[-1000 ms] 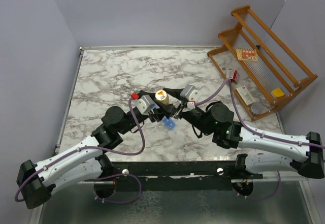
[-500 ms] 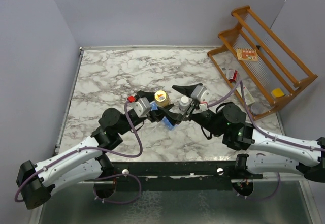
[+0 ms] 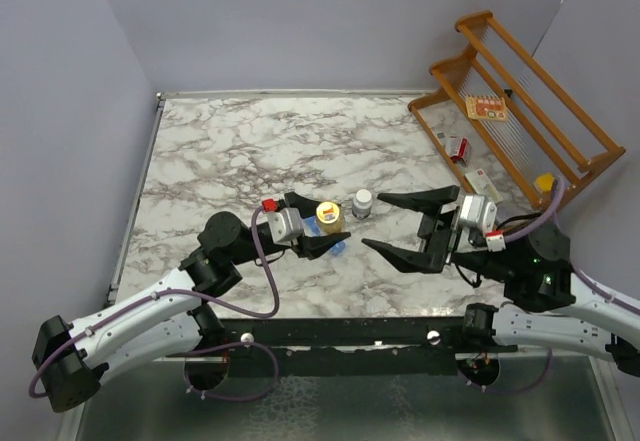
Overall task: Sort the pills into containers
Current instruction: Screw the lid of the pill bottle onto the pill bottle.
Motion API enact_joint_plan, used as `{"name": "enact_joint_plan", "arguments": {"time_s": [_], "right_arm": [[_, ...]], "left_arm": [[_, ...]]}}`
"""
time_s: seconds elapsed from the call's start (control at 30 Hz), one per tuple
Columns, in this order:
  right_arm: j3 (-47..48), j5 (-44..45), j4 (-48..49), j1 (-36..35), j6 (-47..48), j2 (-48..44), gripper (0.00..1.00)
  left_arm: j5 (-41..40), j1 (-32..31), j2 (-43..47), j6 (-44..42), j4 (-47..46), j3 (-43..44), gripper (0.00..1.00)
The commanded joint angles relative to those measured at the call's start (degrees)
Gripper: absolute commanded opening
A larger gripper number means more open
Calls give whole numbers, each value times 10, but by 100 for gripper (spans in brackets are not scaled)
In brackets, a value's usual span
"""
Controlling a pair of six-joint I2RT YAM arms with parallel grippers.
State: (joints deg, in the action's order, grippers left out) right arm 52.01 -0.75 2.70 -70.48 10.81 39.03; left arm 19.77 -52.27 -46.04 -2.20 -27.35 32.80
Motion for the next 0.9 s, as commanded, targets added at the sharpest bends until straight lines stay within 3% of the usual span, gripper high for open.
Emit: {"name": "enact_joint_plan", "arguments": {"time_s": [0.0,0.2,0.47,0.87], "right_arm": [[-9,-121,-67,-4,6,-43,69],[-11,-185,-88,-4,-6,-59,67],[-6,-233,-95,-4,-19,14,62],[-21,-234,-37,-4,-26,39,61]], "left_arm": [[192,-3,-1,30,-1,21,0],[321,-3,-29,53,-1,50,0],[443,-7,-60,62,-7,76,0],[456,-19,-71,53,-8,69,0]]}}
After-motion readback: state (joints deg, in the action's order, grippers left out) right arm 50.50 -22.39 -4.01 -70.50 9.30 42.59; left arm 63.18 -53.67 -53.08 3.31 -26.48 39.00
